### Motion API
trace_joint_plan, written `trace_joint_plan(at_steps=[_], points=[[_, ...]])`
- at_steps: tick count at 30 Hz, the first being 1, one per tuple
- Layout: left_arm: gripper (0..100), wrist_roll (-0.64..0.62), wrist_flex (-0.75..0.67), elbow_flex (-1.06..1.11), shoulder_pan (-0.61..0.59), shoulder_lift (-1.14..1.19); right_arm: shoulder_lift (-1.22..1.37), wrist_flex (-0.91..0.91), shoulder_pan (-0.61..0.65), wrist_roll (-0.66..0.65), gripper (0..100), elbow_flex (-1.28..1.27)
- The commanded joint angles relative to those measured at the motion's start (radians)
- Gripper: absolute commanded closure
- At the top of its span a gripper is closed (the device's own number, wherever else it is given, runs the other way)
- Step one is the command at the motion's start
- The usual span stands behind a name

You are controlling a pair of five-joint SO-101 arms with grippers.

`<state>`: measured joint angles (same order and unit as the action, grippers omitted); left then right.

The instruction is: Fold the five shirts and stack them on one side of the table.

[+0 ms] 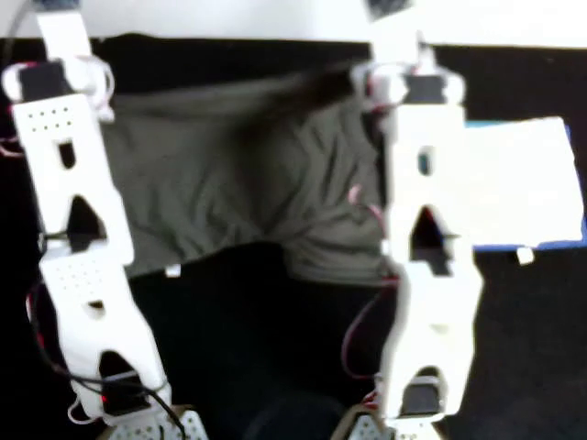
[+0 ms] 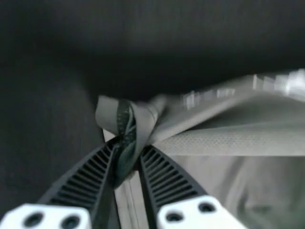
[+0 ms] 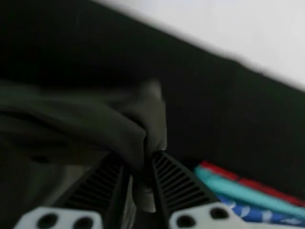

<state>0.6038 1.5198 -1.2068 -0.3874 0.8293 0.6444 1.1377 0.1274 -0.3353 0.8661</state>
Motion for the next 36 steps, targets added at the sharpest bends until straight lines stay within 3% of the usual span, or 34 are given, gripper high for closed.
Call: trace_joint_plan(at_steps=[1, 8, 15, 22, 29, 36], points=[[99, 0.011, 0.068, -0.041, 0.002, 0.038, 0.031, 0.073, -0.001, -0.003, 99.3, 0.008], [99, 0.012, 0.233, -0.042, 0.002, 0.054, 0.028, 0.315, -0.012, -0.003, 99.3, 0.036], [99, 0.012, 0.255, -0.01, -0.065, 0.022, -0.013, 0.599, -0.021, -0.006, 99.3, 0.173], [99, 0.094, 0.249, 0.426, -0.062, -0.242, -0.022, 0.628, -0.03, -0.005, 99.3, 0.163], [99, 0.104, 0.218, 0.76, -0.059, -0.45, -0.188, 0.622, -0.031, -0.003, 99.3, -0.153], [99, 0.127, 0.006, 1.081, -0.061, -0.539, -0.441, 0.496, -0.033, -0.011, 99.3, -0.607]])
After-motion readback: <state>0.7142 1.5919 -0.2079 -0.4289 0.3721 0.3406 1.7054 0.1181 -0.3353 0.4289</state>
